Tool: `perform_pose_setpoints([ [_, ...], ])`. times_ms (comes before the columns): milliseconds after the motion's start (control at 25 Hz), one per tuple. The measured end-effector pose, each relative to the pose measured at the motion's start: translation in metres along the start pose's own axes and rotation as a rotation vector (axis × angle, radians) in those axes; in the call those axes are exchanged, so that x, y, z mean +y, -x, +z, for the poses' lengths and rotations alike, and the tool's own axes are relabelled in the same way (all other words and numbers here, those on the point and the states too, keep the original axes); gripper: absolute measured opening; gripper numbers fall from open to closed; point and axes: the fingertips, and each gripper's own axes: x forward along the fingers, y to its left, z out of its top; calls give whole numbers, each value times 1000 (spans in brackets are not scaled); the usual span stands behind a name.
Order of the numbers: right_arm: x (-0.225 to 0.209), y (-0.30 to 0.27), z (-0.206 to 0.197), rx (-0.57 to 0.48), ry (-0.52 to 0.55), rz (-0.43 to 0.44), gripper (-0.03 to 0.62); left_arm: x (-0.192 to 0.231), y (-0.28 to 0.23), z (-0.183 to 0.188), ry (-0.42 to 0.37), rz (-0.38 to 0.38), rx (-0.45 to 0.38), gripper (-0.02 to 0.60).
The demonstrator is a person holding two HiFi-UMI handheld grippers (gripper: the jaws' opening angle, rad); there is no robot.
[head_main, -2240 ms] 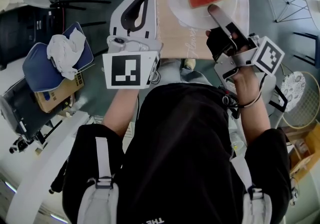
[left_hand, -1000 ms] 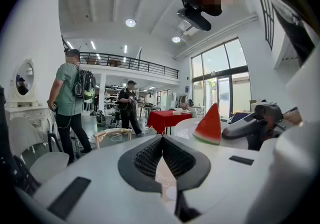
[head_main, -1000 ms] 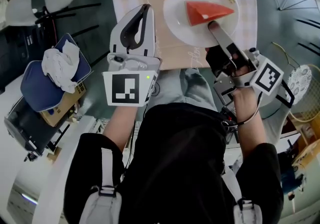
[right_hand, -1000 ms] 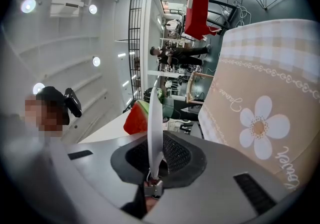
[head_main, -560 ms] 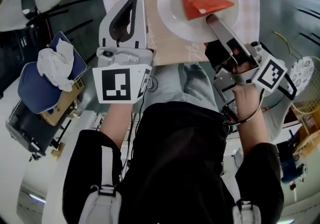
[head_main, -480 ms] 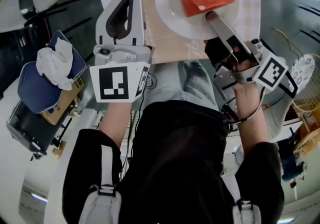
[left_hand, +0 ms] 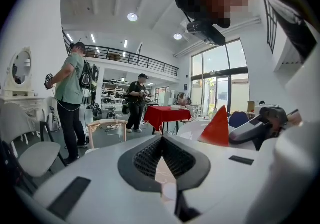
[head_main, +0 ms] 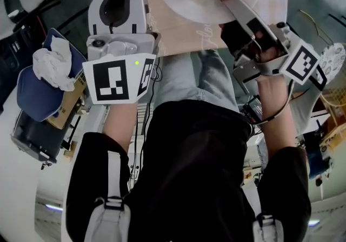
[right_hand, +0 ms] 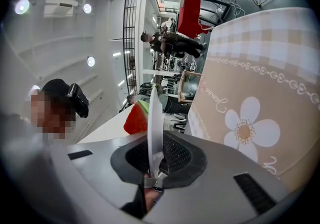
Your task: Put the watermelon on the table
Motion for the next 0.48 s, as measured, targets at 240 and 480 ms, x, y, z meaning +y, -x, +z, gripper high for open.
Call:
perform_pose_setpoints([
  [240, -18, 0, -1, -4, -24, 2, 29, 1, -11, -17, 14, 1, 10, 8],
  [480, -27, 6, -5, 11, -30, -13, 29, 0, -12, -22, 18, -2, 14, 8],
])
